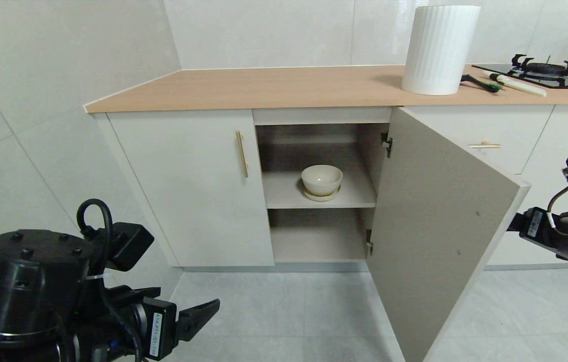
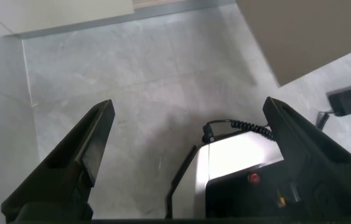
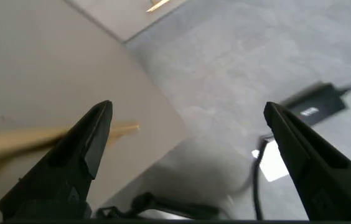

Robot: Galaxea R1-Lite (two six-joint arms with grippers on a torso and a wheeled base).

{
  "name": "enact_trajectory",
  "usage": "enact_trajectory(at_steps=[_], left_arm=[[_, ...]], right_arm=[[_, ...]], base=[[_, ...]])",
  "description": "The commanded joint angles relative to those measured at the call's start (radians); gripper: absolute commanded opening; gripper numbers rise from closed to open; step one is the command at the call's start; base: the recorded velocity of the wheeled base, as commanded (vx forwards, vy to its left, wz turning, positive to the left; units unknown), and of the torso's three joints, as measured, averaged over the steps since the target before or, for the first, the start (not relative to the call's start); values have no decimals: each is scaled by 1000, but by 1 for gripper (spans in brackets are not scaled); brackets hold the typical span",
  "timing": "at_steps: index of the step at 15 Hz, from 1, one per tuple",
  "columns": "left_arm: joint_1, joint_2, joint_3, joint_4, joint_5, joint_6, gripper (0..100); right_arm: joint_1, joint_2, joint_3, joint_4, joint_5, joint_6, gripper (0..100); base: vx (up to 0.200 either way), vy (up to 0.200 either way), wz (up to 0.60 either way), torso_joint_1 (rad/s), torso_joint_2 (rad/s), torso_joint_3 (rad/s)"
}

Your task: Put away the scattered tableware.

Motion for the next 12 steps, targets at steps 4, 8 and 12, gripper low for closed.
enact_trajectory(at_steps=[4, 8, 12], left_arm=[[3, -4, -3, -1, 0, -1, 100], [9, -5, -5, -1, 0, -2, 100], [9, -7, 0, -2, 0, -7, 100]], right_arm=[[140, 9, 51, -45, 2, 15, 100], [329, 70, 43, -140, 4, 22, 100], [407, 269, -104, -206, 8, -16, 100]], base=[[0, 0, 0, 0, 0, 0], [0, 0, 0, 0, 0, 0], [0, 0, 0, 0, 0, 0]])
